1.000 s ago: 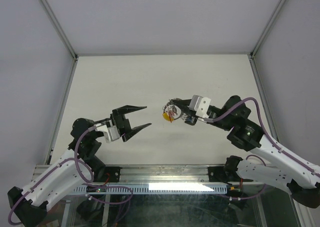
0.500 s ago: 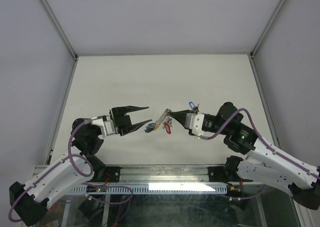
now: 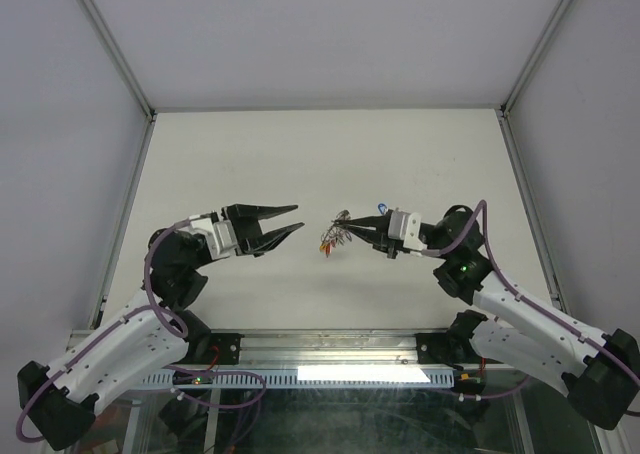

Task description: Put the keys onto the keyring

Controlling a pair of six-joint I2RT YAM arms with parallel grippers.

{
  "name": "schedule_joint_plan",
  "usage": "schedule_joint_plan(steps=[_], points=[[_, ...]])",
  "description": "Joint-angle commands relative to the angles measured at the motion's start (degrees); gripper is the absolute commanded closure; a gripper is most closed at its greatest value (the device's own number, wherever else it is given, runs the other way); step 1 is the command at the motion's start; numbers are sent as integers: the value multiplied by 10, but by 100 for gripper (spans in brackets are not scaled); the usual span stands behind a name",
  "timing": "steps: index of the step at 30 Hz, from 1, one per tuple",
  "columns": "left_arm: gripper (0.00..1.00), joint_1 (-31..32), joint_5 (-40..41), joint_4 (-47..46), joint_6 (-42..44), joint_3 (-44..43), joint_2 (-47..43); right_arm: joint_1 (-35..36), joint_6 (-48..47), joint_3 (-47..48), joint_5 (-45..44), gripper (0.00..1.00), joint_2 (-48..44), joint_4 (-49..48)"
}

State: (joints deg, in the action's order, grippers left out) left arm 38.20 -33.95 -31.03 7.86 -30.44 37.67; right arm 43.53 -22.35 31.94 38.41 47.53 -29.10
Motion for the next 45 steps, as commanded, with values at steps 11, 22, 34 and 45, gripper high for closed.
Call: schedule_joint_plan(steps=[11, 22, 34, 45], points=[[73, 0, -150, 31, 26, -93, 98, -3, 71, -4, 62, 100, -17, -167], [75, 1, -181, 57, 57, -120, 124, -3, 72, -1, 71, 100, -22, -163], [76, 5, -174, 132, 88, -155, 146, -3, 70, 5, 80, 100, -13, -159], [78, 31, -174, 190, 124, -185, 163, -3, 63, 10, 82, 100, -7, -150]])
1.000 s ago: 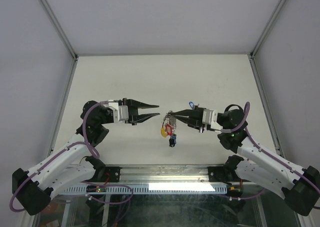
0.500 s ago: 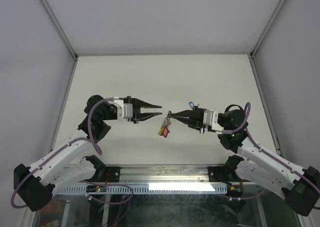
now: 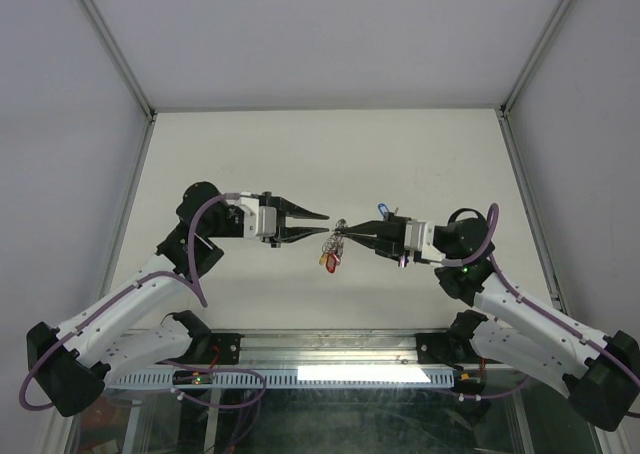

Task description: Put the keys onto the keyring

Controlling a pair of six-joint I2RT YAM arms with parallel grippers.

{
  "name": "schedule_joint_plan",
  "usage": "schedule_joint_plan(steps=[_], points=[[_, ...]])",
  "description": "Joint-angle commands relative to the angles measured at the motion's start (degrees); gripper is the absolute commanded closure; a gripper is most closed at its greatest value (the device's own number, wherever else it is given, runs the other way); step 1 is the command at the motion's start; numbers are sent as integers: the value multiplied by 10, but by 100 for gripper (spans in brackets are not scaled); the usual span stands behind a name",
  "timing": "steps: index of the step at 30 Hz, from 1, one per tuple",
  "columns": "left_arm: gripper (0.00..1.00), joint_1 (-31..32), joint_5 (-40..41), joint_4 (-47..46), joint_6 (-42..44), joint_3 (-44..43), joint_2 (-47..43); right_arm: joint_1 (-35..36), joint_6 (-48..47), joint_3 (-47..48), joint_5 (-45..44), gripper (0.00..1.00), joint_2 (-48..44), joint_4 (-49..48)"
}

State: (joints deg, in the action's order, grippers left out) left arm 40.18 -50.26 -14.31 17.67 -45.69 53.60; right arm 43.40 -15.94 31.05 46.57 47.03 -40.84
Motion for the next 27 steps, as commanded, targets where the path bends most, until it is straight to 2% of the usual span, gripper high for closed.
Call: schedule_joint_plan(steps=[1, 13, 27], points=[[79, 14, -10, 29, 30, -35, 5, -2, -2, 19, 0, 100, -2, -32], [82, 45, 9, 103, 78, -64, 21, -2, -7, 18, 0, 100, -1, -27], [77, 59, 19, 133, 98, -75, 30, -1, -20, 22, -11, 100, 6, -6]])
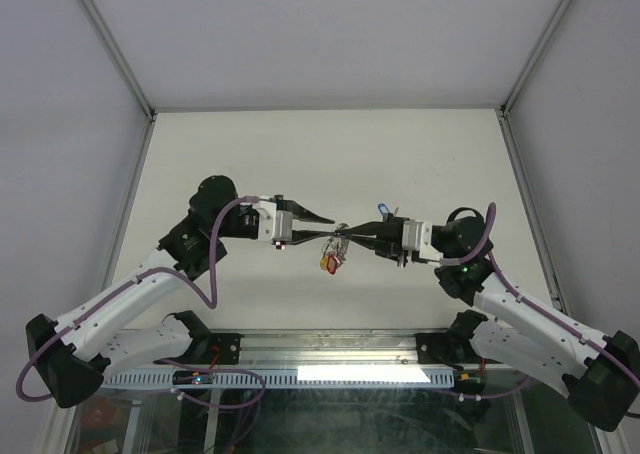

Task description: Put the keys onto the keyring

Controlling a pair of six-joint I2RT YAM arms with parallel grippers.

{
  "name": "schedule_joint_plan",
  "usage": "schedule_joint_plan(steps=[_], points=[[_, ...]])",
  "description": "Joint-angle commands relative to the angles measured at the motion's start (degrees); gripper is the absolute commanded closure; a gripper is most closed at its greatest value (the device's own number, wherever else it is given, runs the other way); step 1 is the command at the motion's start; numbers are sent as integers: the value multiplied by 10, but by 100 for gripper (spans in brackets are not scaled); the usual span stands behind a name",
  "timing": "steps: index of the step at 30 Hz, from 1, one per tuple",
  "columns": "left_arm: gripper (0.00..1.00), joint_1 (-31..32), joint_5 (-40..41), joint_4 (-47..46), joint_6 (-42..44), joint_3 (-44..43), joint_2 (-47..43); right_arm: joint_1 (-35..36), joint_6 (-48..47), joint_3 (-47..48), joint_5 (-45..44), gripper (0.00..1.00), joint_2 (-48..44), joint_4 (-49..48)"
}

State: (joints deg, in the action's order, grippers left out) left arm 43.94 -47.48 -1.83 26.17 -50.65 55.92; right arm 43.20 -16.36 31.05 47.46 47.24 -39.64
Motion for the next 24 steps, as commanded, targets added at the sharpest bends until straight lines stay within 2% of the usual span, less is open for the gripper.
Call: schedule_joint_plan(steps=[1, 11, 24], points=[[76, 23, -8, 12, 16, -26, 7, 0, -19, 23, -22, 100, 4, -16], [76, 26, 12, 50, 44, -36, 4, 1, -38, 23, -39, 100, -10, 9], [78, 26, 27, 57, 54, -40, -2, 0, -56, 24, -48, 100, -19, 30]])
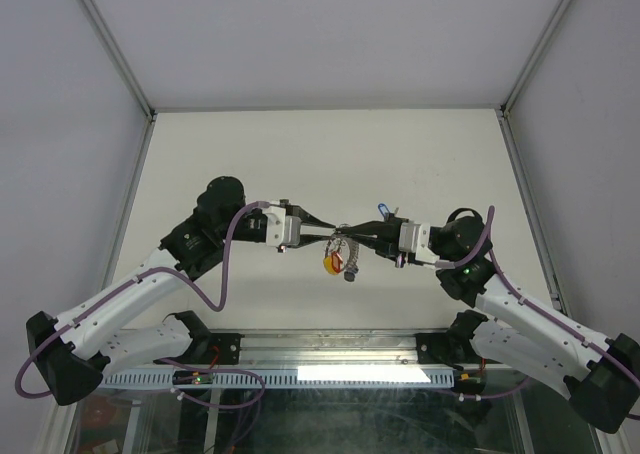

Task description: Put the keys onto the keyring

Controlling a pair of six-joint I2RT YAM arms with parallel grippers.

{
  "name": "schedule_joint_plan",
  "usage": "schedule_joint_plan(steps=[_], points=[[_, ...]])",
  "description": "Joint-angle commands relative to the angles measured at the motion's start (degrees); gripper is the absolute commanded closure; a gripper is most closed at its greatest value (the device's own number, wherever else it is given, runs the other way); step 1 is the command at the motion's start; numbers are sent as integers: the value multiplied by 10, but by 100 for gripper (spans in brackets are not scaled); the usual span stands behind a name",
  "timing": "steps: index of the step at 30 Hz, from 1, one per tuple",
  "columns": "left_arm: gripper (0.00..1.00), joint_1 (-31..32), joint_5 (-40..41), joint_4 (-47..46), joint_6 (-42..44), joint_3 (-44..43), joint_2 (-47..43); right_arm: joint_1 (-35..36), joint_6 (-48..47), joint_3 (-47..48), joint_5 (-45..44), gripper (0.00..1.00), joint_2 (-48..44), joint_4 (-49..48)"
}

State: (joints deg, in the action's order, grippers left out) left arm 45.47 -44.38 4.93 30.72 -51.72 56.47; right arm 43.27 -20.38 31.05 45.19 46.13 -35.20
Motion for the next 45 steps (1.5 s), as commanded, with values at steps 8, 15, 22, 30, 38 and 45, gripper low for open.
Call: schedule_joint_plan(steps=[8, 15, 22, 30, 38, 45], points=[[78, 10, -6, -11, 11, -34, -3, 0, -21, 32, -2, 100, 3, 12], [79, 11, -17, -10, 7, -25, -1, 0, -39, 28, -2, 100, 7, 45], [80, 10, -24, 3, 7, -24, -1, 0, -45, 27, 4, 100, 17, 63], [86, 11, -17, 15, 9, -21, 5, 0, -41, 27, 11, 100, 34, 77], [87, 10, -7, 21, 13, -12, 10, 4, -45, 23, 12, 100, 50, 103], [88, 14, 4, 28, 45, 16, 12, 9, -37, -4, 8, 100, 72, 94]])
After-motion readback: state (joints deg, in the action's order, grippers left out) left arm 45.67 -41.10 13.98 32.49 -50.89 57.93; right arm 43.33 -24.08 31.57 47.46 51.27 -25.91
